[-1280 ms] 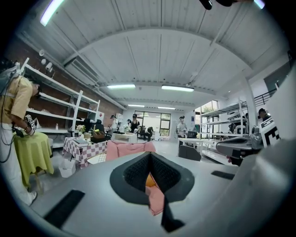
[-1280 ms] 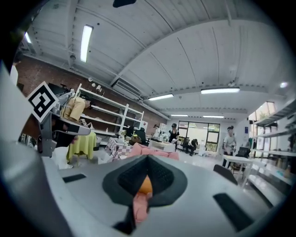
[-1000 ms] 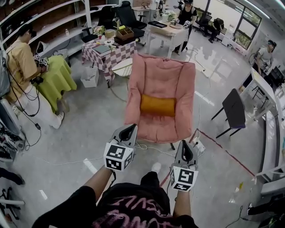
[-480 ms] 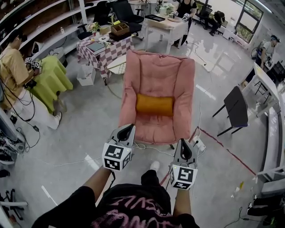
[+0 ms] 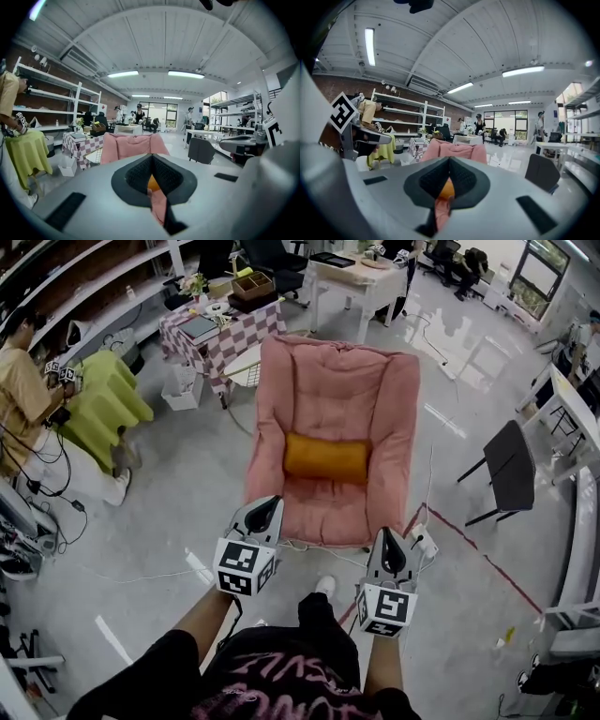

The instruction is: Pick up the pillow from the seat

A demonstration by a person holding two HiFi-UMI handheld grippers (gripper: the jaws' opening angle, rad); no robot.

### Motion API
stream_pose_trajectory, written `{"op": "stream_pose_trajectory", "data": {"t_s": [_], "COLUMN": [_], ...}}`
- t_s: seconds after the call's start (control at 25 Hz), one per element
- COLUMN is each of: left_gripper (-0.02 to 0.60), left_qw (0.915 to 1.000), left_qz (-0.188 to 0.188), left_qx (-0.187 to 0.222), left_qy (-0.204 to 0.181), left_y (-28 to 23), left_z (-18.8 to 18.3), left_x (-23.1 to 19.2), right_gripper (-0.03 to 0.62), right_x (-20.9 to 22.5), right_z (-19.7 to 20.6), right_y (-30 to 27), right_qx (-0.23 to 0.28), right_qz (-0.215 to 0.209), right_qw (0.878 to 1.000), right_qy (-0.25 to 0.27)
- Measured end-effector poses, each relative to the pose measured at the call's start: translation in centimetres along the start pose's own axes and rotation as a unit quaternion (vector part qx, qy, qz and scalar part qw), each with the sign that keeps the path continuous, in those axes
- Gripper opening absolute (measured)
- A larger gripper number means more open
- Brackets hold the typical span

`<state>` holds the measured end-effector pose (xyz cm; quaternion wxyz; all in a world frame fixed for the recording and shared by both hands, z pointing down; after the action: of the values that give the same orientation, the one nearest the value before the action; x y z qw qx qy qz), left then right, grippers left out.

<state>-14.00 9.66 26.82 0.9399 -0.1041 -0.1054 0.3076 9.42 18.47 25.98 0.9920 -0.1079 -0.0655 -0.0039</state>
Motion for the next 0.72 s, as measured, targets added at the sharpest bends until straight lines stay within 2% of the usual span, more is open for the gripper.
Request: {"op": "stream_pose_trajectory", "data": {"t_s": [0.52,0.72], "left_gripper": [0.009,0.009], "left_qw": [0.9991,0.9988], "left_qz": [-0.032,-0.04], "left_qx": [-0.024,-0.03], "left_qy": [0.01,0.005], "left_y": [-11.5,-14.1], "left_z": [-2.5,-3.1], "left_x": [1.2,2.3], "right_gripper": [0.02,0.02], "right_x": [8.8,11.5], "right_z": [-2.1,-2.2], "right_y": [-9.9,-12.0], "right_qx": [-0.012,-0.021], "right_qz": [-0.03,-0.039], "right_qw": [0.999,0.999], "right_qy": [-0.009,-0.016]}}
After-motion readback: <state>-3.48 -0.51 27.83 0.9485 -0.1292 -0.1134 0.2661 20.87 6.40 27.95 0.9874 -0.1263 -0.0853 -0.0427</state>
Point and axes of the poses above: the fingertips, and each gripper's own axes: y backward along the fingers, x to its right, z out of its underside, the point moved 6 cm from there along y, backward along the fingers, and after that the axes turned 14 degrees about -y, right-handed, at the moved point
